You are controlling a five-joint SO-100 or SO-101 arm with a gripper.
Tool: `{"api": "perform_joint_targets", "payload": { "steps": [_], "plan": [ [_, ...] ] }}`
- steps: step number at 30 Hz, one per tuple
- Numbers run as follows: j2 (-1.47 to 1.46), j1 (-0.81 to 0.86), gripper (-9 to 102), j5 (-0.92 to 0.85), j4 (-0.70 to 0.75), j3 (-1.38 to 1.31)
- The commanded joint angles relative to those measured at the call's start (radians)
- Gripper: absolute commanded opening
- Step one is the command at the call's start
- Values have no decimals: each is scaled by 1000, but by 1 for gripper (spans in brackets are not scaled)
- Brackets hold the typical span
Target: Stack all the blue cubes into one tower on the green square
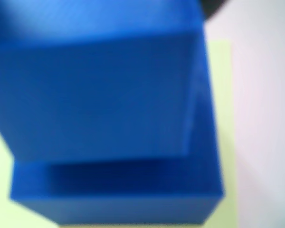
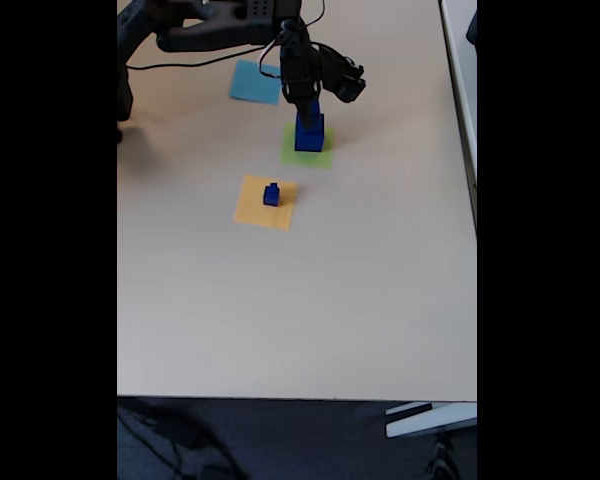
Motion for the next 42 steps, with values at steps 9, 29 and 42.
{"api": "perform_joint_targets", "payload": {
  "steps": [9, 29, 42],
  "plan": [
    [75, -8, 1, -18, -15, 41],
    [78, 2, 7, -60, -43, 40],
    [86, 3, 16, -97, -75, 35]
  ]
}}
